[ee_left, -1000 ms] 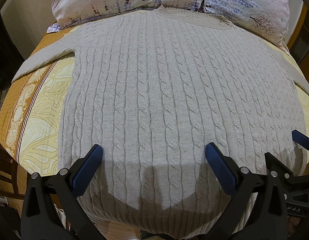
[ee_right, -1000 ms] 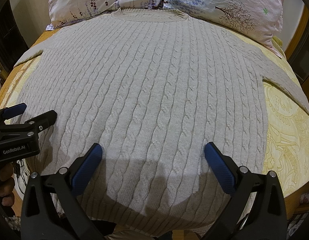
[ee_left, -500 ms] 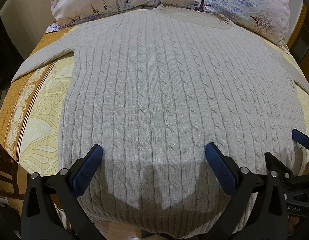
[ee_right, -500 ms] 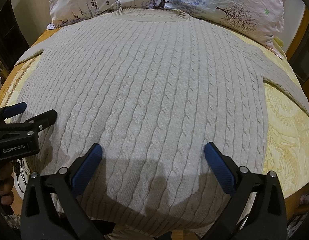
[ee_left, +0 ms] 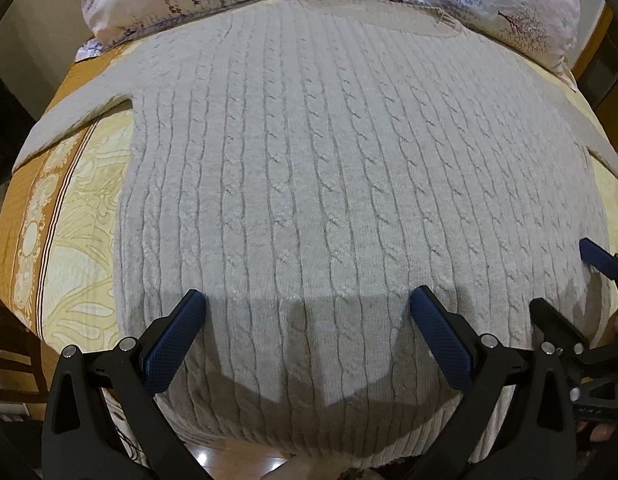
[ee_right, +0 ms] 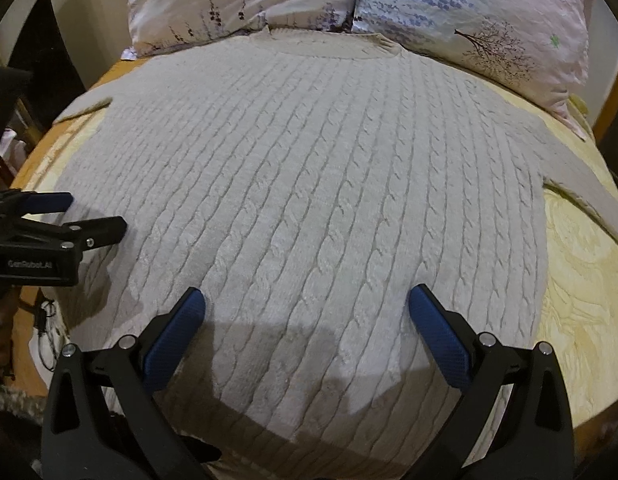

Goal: Fold small clothes
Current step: 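Grasp the sweater sleeve with the right gripper and fold it across the body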

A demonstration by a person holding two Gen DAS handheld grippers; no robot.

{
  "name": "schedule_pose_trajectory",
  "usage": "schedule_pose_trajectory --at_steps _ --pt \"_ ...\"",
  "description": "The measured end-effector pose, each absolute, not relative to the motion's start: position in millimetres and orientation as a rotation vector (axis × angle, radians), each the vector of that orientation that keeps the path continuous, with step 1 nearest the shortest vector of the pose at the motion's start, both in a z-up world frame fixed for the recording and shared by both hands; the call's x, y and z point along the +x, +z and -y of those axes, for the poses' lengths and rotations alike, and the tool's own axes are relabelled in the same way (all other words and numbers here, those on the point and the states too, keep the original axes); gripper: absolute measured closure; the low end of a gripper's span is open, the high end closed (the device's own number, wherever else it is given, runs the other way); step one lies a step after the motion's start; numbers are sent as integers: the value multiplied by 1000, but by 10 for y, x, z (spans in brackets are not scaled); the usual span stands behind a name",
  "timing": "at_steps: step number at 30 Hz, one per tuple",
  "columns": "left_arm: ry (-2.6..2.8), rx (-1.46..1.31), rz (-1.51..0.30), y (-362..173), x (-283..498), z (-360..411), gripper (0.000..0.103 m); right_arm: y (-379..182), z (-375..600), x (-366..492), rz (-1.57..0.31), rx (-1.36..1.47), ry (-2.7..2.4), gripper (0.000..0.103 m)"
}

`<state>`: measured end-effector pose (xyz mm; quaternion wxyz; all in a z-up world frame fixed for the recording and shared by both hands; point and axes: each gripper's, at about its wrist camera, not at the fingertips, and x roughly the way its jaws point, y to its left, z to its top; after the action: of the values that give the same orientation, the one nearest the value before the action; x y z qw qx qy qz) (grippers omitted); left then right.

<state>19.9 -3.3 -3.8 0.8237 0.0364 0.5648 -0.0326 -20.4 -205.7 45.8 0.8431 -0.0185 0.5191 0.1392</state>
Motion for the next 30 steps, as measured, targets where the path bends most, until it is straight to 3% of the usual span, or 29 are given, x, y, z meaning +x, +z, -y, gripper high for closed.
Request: schedule_pose_trajectory --at_steps 6,11,18,24,26,30 --pt "-102 32 -1210 26 353 -38 1 512 2524 81 -1105 216 297 2" --pt "-107 -41 -1181 78 612 -107 1 524 3294 413 -1078 417 97 17" --pt "-90 -6 -1126 108 890 6 1 493 4841 680 -939 744 -286 25" --pt "-93 16 -1107 119 1092 89 1 228 5627 595 -874 1015 -473 44" --pt "-95 19 -1112 110 1127 105 1 185 5777 545 -832 1071 -504 56" --pt "-74 42 -1145 65 1186 128 1 190 6019 503 -794 1090 -549 60"
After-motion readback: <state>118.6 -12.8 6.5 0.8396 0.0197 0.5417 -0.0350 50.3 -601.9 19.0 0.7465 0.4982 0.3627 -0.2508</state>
